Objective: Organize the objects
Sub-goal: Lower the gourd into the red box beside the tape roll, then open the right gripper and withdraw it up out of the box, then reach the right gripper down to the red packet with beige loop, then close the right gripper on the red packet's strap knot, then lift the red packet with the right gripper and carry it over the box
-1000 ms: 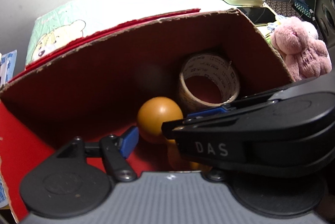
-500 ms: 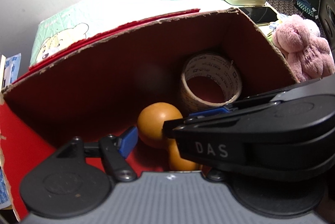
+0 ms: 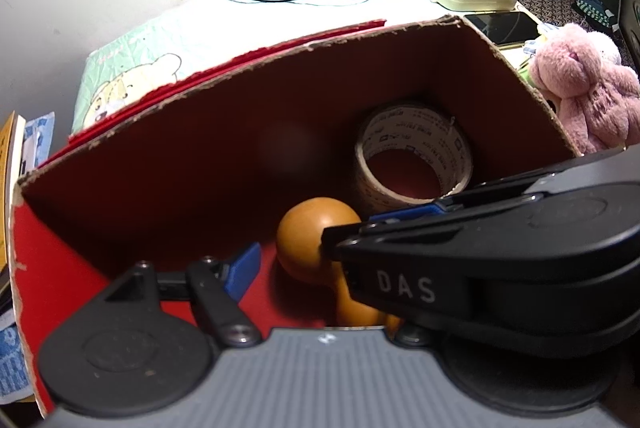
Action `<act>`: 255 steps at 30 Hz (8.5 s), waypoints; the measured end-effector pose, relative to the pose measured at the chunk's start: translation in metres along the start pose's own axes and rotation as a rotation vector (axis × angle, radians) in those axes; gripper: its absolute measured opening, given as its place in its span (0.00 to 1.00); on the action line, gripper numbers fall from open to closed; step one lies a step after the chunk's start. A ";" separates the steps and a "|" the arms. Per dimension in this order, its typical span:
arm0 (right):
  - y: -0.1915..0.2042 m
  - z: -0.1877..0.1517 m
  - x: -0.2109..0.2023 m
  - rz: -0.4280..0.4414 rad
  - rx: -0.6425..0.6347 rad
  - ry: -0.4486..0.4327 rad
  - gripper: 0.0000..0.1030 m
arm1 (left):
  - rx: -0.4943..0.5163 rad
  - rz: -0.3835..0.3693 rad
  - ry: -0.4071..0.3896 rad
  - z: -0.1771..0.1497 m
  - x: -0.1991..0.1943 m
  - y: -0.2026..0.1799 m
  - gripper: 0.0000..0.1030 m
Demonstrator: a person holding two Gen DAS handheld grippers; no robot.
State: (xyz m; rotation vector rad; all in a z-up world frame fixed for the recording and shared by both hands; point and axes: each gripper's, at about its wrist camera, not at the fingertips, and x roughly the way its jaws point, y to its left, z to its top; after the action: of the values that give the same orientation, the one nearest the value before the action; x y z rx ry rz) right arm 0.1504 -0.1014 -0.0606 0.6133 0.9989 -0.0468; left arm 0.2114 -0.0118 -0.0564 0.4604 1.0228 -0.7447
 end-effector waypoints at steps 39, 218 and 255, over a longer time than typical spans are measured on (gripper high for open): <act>0.004 -0.008 -0.048 -0.089 -0.102 -0.188 0.28 | -0.129 0.204 -0.108 -0.002 -0.029 0.004 0.71; -0.023 -0.136 -0.048 0.171 -0.097 0.186 0.26 | -0.084 -0.140 0.036 -0.167 -0.035 -0.062 0.54; 0.024 -0.079 -0.160 0.232 -0.298 -0.269 0.27 | 0.042 -0.134 -0.417 -0.079 -0.166 -0.052 0.52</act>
State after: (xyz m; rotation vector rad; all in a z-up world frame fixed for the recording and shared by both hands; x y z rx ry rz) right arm 0.0078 -0.0792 0.0472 0.4313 0.6535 0.2162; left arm 0.0739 0.0621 0.0545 0.2573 0.6512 -0.9371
